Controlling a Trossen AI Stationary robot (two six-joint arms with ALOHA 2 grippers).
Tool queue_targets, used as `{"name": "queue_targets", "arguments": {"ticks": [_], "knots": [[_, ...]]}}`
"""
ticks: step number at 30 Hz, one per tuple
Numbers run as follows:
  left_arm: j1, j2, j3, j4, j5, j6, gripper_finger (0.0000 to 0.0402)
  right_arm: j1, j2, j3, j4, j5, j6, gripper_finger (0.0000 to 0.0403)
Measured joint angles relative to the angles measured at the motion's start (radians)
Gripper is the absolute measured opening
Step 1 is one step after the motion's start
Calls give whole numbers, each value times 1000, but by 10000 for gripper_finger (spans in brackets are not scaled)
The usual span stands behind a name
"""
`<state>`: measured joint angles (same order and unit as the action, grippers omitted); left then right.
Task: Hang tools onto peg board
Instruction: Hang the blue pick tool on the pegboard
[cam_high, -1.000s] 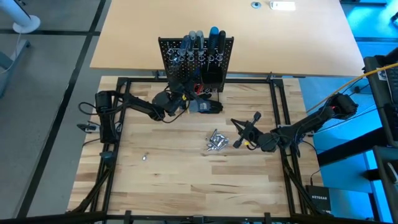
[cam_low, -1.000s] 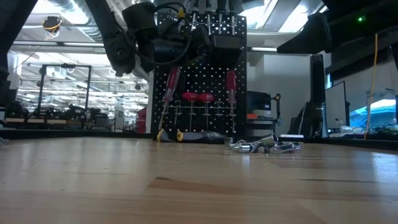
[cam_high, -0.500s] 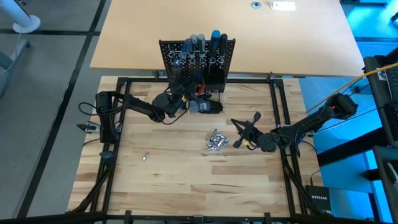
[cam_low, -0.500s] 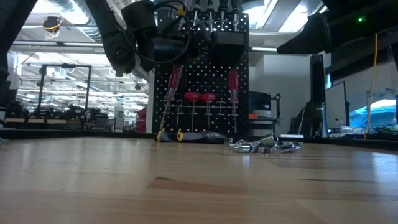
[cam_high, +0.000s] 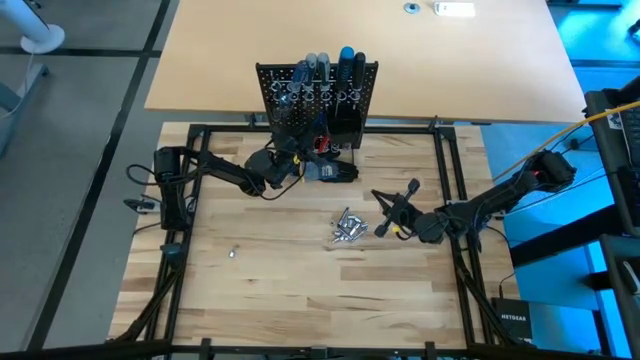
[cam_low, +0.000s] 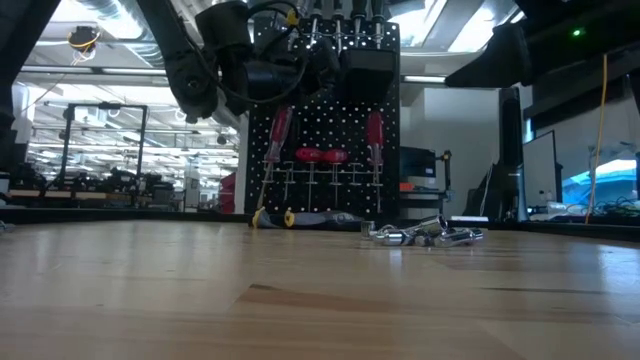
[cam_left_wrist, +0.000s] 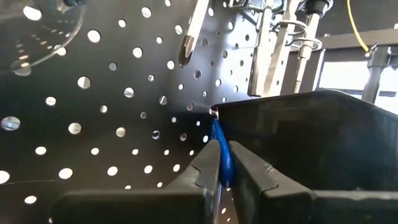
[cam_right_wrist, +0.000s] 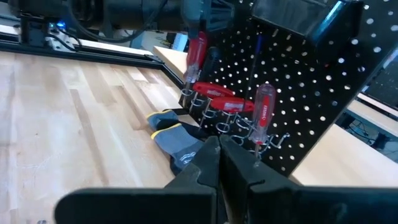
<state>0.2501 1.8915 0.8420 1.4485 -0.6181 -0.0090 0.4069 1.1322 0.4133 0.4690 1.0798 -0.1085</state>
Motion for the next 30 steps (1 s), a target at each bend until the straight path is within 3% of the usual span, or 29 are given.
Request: {"name": "queue_targets", "arguments": {"ticks": [5,9,16,23,30], "knots": [[0,-2,-1,16,-15,26,17,-77,0,0,4,-6,70,8],[0,-2,-1,23,-29,27,17,-172,0,0,5,-127,59,15],[-2,-2,-1,26,-33,30,17,-434,0,30,9,-352,-18,99],[-7,-3,-1,26,-36,43,17,-753,0,83,1,-720,-87,164],[-7,-3,-1,27,-35,43,17,-1075,27,118,2,-1136,-106,179]]}}
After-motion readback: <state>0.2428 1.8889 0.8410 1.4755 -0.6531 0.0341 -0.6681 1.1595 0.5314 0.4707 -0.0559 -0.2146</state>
